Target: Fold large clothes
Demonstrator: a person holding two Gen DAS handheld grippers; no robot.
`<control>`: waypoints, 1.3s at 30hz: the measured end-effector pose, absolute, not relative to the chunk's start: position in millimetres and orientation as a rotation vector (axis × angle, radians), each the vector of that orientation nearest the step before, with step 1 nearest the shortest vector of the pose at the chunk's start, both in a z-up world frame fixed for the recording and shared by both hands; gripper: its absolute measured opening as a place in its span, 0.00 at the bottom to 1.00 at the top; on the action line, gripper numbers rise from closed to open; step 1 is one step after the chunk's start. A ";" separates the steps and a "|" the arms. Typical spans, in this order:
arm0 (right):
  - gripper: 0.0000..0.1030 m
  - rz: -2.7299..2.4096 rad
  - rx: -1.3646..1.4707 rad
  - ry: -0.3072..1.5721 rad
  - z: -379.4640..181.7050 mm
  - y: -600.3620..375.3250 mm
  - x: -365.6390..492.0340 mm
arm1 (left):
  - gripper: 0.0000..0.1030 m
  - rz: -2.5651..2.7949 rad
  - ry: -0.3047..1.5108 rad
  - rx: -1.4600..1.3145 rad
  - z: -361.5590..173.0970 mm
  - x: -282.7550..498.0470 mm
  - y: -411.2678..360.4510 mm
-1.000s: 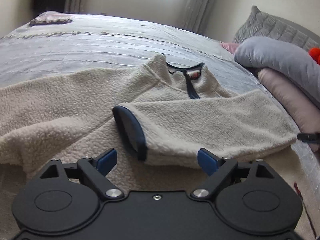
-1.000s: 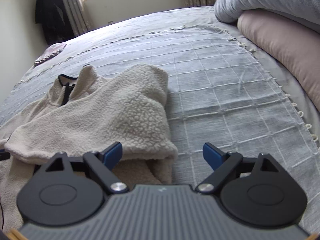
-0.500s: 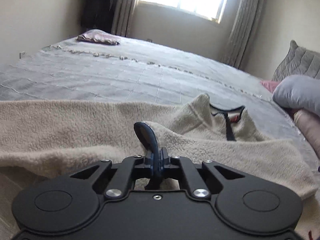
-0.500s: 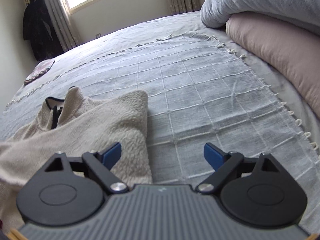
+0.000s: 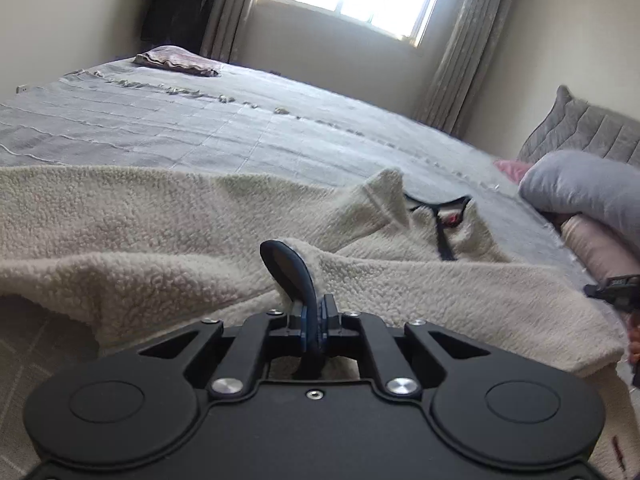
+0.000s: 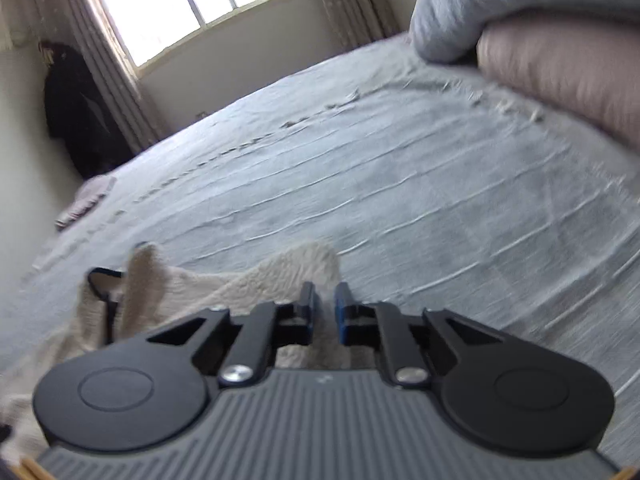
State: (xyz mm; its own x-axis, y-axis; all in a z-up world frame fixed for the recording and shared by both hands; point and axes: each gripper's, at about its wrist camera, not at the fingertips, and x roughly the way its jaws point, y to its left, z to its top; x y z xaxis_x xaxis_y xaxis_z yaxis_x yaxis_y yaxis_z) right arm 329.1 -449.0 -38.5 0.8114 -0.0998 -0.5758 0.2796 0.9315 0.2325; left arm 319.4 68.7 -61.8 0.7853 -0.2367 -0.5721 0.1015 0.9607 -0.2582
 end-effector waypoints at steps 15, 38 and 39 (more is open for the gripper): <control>0.33 -0.015 0.180 0.667 -24.0 -387.1 268.9 | 0.44 -0.323 0.741 -0.105 -62.3 310.2 39.2; 0.93 -0.055 0.066 0.838 -34.8 -315.2 191.5 | 0.97 0.119 0.829 -0.272 -43.4 246.2 216.7; 0.93 -0.056 0.053 0.847 -35.8 -312.4 191.6 | 0.97 0.147 0.834 -0.283 -46.3 249.1 227.2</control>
State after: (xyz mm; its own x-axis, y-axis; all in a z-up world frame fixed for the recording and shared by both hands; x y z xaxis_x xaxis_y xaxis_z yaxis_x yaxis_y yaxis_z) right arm 191.6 -312.4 -35.8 0.6611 -0.0286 -0.7498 0.0708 0.9972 0.0243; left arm 249.1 227.2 -46.3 0.6646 0.0180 -0.7470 -0.2388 0.9524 -0.1895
